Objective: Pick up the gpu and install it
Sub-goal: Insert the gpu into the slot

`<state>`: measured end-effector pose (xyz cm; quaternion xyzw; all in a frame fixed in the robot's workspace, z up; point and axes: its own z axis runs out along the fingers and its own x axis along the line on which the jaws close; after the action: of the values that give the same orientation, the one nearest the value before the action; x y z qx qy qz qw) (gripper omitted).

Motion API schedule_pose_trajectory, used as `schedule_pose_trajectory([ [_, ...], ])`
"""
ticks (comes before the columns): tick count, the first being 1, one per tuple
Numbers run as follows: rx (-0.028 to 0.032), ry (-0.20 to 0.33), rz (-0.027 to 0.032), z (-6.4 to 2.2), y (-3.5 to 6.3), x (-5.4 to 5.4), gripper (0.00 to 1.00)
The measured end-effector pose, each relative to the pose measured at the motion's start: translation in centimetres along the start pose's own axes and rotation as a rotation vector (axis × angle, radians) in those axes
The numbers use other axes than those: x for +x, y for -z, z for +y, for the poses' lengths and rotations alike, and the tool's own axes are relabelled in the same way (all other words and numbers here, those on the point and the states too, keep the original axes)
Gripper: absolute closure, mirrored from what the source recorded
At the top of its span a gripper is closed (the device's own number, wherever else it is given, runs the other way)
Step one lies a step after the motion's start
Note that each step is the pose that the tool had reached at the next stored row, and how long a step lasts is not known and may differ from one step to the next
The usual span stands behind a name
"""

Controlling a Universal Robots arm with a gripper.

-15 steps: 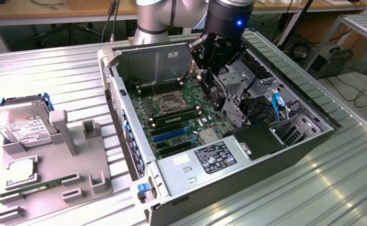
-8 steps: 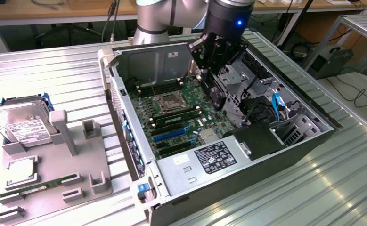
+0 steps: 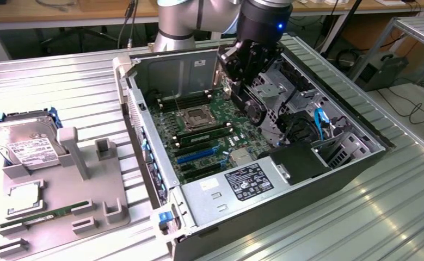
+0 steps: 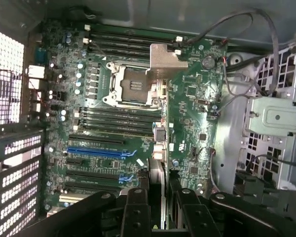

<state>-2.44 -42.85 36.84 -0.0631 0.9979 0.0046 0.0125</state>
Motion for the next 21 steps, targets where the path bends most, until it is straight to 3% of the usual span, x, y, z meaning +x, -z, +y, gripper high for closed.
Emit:
schedule_pose_trajectory([
  [7, -0.0022, 0.088, 0.0007, 0.0, -0.04, 0.0, 0.74],
  [21, -0.0057, 0.19, 0.0013, 0.0, -0.14, 0.0, 0.74],
])
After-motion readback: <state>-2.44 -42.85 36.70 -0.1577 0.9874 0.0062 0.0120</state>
